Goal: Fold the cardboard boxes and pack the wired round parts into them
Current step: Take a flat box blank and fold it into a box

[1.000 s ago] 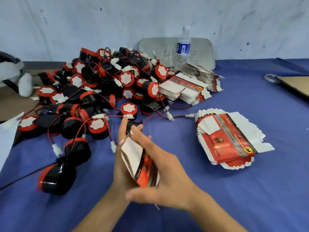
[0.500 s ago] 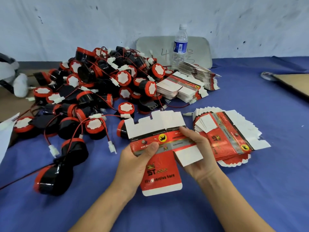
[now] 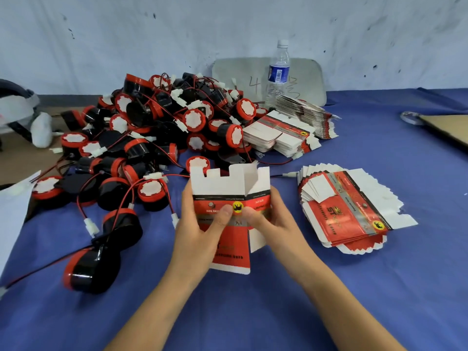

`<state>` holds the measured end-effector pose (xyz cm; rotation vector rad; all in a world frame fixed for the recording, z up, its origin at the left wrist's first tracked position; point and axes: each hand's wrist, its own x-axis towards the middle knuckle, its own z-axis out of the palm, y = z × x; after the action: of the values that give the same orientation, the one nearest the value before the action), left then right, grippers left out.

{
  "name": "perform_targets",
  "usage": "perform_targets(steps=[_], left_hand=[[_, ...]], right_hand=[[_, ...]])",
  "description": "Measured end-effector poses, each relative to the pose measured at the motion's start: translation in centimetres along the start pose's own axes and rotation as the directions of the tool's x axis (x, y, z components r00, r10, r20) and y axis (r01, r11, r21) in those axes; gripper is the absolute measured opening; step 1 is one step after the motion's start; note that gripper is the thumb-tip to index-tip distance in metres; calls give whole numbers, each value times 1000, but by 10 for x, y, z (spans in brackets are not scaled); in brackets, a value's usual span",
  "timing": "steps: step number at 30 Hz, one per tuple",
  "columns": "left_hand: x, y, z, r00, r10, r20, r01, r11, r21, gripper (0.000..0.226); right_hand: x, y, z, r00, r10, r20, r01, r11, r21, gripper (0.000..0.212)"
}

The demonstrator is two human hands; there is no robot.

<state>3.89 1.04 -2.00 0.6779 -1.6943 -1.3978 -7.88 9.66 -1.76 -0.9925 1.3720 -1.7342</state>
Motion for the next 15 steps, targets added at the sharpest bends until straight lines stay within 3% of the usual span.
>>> perform_targets(steps=[4, 7, 9, 11, 13, 15], left_hand=[[-7, 1, 7, 979, -19, 202, 35, 997, -74, 74], [-8, 4, 9, 984, -33, 177, 55, 991, -121, 78], [-7, 5, 7, 994, -30, 101, 44, 989, -139, 74], [-6, 3, 5, 998, -42, 43, 47, 991, -125, 49], [-8, 1, 7, 993, -95, 64, 104, 984, -142, 23], [-8, -2, 7, 976, -166, 144, 193, 961, -199, 19]], right_hand=[[-7, -1, 6, 987, 12, 157, -16, 1000, 23, 68], [-9, 0, 8, 986, 24, 168, -33, 998, 51, 62], [-7, 0, 7, 997, 17, 81, -22, 997, 68, 59], [-4, -1, 4, 997, -23, -79, 26, 999, 31, 55], [1, -2, -3, 975, -69, -213, 67, 998, -18, 47], [3, -2, -8, 964, -80, -255, 82, 997, -3, 36]])
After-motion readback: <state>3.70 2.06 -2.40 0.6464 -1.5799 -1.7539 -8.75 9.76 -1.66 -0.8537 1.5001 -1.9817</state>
